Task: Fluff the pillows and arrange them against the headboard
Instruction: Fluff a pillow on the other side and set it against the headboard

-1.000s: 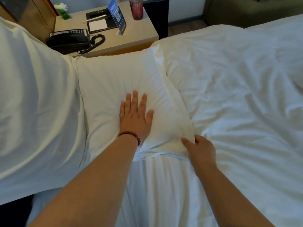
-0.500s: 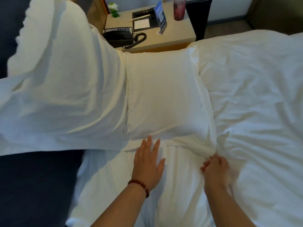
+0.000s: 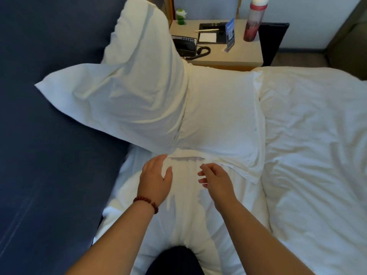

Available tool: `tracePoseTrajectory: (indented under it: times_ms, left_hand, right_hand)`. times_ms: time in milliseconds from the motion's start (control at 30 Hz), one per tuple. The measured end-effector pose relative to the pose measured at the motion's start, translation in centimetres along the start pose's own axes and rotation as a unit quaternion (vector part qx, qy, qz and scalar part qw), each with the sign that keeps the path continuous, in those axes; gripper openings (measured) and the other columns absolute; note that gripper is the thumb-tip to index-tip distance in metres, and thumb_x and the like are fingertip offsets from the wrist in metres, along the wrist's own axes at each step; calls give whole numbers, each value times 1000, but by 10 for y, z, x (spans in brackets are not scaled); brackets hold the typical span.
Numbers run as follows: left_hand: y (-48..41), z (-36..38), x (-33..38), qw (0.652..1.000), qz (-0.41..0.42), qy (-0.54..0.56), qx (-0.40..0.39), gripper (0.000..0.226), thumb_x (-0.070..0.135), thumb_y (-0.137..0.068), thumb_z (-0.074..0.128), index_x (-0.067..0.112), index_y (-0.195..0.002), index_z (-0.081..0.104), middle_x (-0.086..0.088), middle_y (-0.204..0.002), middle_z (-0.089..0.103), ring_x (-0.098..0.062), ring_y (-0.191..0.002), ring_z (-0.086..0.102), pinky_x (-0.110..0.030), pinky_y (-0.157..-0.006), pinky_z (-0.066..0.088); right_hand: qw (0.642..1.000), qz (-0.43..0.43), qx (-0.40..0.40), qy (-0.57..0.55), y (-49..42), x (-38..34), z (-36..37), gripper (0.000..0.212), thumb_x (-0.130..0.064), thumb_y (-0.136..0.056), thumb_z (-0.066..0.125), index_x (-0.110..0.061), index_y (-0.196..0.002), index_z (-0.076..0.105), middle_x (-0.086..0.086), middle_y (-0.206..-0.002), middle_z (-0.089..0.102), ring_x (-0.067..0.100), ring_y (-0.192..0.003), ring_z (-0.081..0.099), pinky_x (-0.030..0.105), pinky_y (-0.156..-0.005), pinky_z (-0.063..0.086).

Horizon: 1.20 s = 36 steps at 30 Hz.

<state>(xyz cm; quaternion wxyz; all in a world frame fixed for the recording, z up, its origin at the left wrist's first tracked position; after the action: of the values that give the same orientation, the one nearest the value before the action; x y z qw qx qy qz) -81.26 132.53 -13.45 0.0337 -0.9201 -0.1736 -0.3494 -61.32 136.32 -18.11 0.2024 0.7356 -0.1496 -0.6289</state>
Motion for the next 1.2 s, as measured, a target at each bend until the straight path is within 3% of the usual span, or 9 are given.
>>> tracePoseTrajectory:
  times_ms: [167, 333, 433, 567, 733, 867, 933, 1033, 1200]
  left_hand:
    - [-5, -57, 12, 996, 10, 39, 74, 41, 20, -96, 54, 22, -137, 49, 5, -137, 48, 1, -125, 29, -20, -105, 28]
    - [-19, -121, 48, 981, 83, 28, 175, 34, 20, -96, 54, 18, -129, 57, 16, -121, 49, -8, -125, 40, -24, -102, 38]
    - [-22, -177, 78, 941, 168, 6, 294, 31, 22, -92, 53, 14, -120, 63, 5, -116, 61, -13, -114, 50, -20, -102, 37]
    - [-37, -239, 112, 884, 219, -62, 409, 31, 20, -87, 64, 9, -117, 65, -4, -116, 64, -22, -112, 54, -16, -106, 24]
    - [-105, -243, 101, 948, 91, -134, 274, 59, 40, -88, 66, 12, -138, 50, -5, -144, 47, -25, -135, 36, -32, -109, 31]
    - [-125, -236, 89, 942, 47, -223, 245, 28, 43, -91, 59, 18, -103, 63, -1, -106, 63, -24, -104, 54, -34, -89, 41]
    - [-125, -232, 82, 949, 61, -153, 267, 19, 34, -91, 61, 16, -88, 65, -1, -89, 64, -22, -89, 57, -36, -79, 46]
    - [-122, -235, 56, 952, 9, 94, 290, 20, 25, -88, 65, 14, -71, 65, 4, -67, 62, -8, -66, 56, -22, -59, 45]
    - [-114, -234, 35, 902, -69, 281, 321, 27, 29, -90, 64, 13, -69, 64, 13, -44, 46, -3, -42, 38, -13, -41, 33]
  right_hand:
    - [997, -69, -33, -12, -2, -62, 33, 13, -29, -95, 59, -20, -92, 67, -2, -84, 72, 15, -73, 68, 30, -69, 53]
    - [987, -144, -66, -17, 2, -128, 70, 13, -29, -95, 59, -19, -93, 67, -3, -84, 72, 14, -76, 68, 31, -71, 53]
    - [969, -234, -76, 18, -4, -183, 86, 6, -30, -93, 63, -27, -91, 67, -7, -86, 72, 13, -84, 67, 32, -75, 52]
    - [922, -371, -86, 74, -5, -278, 105, 13, -31, -92, 66, -29, -104, 66, -14, -101, 67, -7, -85, 59, 8, -71, 43]
    - [867, -417, -151, 229, -30, -348, 157, 43, -28, -88, 73, -35, -128, 59, -17, -133, 50, 8, -102, 58, 8, -69, 41]
    - [802, -425, -190, 374, -73, -354, 185, 41, -14, -85, 75, -29, -123, 67, -6, -141, 52, 15, -120, 52, 22, -96, 41]
    - [787, -458, -164, 380, -86, -364, 187, 28, -15, -85, 75, -26, -111, 74, -4, -136, 58, 14, -124, 52, 25, -102, 37]
    - [807, -466, -130, 340, -95, -386, 181, 13, -22, -86, 74, -20, -98, 78, -5, -118, 68, 13, -108, 59, 16, -83, 41]
    - [810, -431, -146, 369, -109, -411, 189, 26, -42, -86, 71, -18, -96, 74, -3, -90, 64, 10, -81, 55, 20, -67, 45]
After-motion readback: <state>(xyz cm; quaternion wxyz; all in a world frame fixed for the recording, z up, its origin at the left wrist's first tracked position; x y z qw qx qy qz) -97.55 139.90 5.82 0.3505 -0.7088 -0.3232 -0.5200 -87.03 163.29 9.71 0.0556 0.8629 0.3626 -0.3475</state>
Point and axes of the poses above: each hand's wrist, its own y-axis away from the middle knuckle, its own z-axis out of the palm, x = y × z, the point moved 8 cm from there along -y, towards the middle knuckle
